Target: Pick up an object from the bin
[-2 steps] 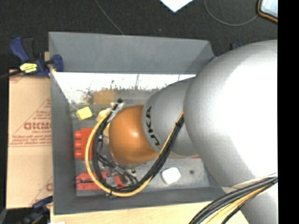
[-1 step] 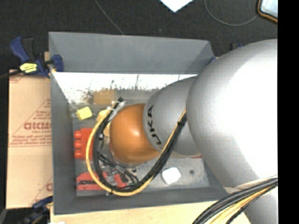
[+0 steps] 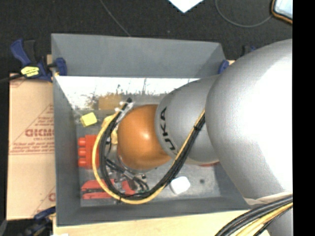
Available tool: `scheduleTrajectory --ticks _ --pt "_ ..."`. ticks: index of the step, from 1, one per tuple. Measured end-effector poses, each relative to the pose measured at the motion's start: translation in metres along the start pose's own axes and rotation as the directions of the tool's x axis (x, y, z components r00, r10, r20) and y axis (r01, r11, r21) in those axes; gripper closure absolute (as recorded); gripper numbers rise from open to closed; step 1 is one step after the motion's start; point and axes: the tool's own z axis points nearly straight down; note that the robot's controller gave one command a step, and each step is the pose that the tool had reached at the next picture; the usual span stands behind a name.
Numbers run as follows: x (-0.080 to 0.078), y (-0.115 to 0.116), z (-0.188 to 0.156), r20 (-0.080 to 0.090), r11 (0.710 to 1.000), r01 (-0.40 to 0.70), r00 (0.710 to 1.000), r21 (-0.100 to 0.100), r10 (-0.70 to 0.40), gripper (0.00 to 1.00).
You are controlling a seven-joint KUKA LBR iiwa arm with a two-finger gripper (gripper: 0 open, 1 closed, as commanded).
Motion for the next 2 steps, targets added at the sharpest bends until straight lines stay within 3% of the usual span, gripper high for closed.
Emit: scheduleTrajectory --ticks 1,2 --pt "0.0 0.0 -0.008 0.005 1.0 -0.001 1.0 -0.001 0.001 1.0" --pt "0.001 -0.001 -0.03 -0.005 1.0 -0.001 1.0 0.001 0.001 1.0"
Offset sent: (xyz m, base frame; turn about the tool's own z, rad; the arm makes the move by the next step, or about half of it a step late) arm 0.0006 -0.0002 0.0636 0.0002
